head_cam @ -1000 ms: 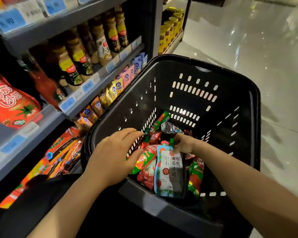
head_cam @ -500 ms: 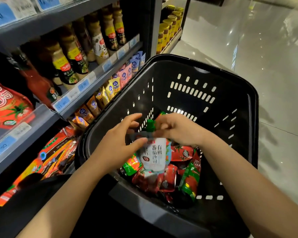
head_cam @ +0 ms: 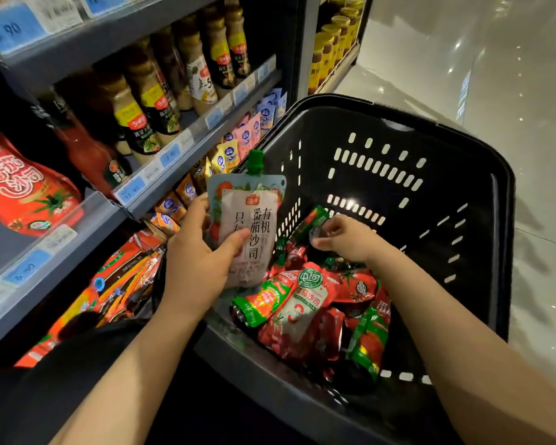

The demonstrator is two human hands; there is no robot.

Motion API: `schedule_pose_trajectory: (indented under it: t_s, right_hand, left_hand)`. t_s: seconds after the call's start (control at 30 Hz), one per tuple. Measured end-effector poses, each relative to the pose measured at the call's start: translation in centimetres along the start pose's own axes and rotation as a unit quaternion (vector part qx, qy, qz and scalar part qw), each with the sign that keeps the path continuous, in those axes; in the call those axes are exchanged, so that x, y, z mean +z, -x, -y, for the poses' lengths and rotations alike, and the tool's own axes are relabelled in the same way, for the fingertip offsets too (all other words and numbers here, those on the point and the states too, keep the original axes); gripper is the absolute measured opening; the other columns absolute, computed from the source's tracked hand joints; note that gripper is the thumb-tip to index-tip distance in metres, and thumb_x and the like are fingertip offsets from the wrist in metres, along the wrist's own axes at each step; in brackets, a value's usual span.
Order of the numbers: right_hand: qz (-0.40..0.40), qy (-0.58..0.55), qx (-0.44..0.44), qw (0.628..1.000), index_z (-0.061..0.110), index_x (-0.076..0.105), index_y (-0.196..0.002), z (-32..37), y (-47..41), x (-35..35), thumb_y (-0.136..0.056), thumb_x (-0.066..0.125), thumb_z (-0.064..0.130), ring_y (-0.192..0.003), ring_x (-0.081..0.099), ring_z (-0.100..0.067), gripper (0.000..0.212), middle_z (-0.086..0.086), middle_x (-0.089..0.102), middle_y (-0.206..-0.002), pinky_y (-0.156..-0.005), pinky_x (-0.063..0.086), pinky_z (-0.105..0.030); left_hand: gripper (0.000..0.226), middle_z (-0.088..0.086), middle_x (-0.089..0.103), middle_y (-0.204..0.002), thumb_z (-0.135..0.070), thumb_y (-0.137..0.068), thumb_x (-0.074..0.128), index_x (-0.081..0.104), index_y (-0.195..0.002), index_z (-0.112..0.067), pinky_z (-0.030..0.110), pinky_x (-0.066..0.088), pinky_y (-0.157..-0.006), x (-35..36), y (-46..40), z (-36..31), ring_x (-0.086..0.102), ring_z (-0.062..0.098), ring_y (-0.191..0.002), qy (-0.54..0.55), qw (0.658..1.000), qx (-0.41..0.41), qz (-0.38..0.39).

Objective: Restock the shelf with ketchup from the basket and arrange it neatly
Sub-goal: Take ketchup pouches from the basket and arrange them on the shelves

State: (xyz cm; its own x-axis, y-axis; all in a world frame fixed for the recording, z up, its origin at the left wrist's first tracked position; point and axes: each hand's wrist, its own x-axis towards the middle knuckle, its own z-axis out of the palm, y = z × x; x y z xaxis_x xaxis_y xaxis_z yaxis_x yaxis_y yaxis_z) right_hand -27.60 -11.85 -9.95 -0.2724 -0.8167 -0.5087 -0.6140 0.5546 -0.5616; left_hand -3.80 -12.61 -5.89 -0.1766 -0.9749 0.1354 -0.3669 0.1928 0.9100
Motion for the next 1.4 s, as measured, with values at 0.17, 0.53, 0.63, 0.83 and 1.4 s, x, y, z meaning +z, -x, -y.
schedule_pose_trajectory:
  t_s: [0.17,0.53,0.63,0.83,1.4]
  right_hand:
    - [0.045,0.068,0.115,0.99,0.012,0.032,-0.143,-4.2,-2.2,2.7,-0.088,0.063,0.036,-0.127,0.045,-0.03,0.068,-0.012,0.046,-0.141,-0.104,0.038,-0.038]
    - [0.025,0.045,0.115,0.992,0.012,0.045,-0.133,-5.0,-5.5,4.3,-0.086,0.066,0.032,-0.114,0.053,-0.026,0.055,-0.01,0.056,-0.126,-0.096,0.044,-0.035]
    - [-0.067,0.004,0.142,0.988,0.007,0.049,-0.123,-5.1,-9.0,3.5,-0.089,0.062,0.028,-0.092,0.057,-0.023,0.042,-0.008,0.057,-0.104,-0.079,0.048,-0.034]
    - [-0.085,0.028,0.127,0.988,0.015,0.05,-0.131,-6.9,-14.2,5.5,-0.089,0.06,0.035,-0.116,0.055,-0.031,0.048,-0.014,0.058,-0.127,-0.094,0.045,-0.035]
    - [-0.15,0.153,-0.038,0.976,0.017,0.07,-0.103,-0.6,-4.5,-1.7,-0.092,0.057,0.029,-0.097,0.062,-0.029,0.021,-0.008,0.067,-0.102,-0.079,0.05,-0.034]
  left_hand:
    - [0.041,-0.026,0.061,-0.095,-0.02,-0.082,0.073,0.048,-0.112,-0.034,0.019,0.055,-0.071,0.1,0.3,-0.2,0.06,-0.014,-0.09,-0.011,1.0,0.003,-0.002]
    - [0.048,-0.019,0.064,-0.104,-0.025,-0.083,0.071,0.045,-0.123,-0.026,0.023,0.057,-0.066,0.1,0.3,0.1,0.063,-0.008,-0.091,-0.002,0.999,0.003,-0.035]
    - [0.05,-0.021,0.064,-0.1,-0.024,-0.082,0.071,0.045,-0.124,-0.03,0.013,0.052,-0.062,0.1,0.2,0.3,0.063,-0.008,-0.09,-0.016,0.999,0.001,-0.028]
    - [0.047,-0.041,0.062,-0.094,-0.015,-0.081,0.072,0.047,-0.102,-0.049,0.004,0.047,-0.06,0.3,0.1,0.2,0.06,-0.018,-0.087,-0.01,1.0,-0.026,-0.011]
    - [0.046,-0.032,0.064,-0.1,-0.016,-0.083,0.072,0.048,-0.105,-0.049,0.018,0.056,-0.069,0.4,0.2,-0.1,0.064,-0.008,-0.093,0.005,0.999,-0.019,-0.028]
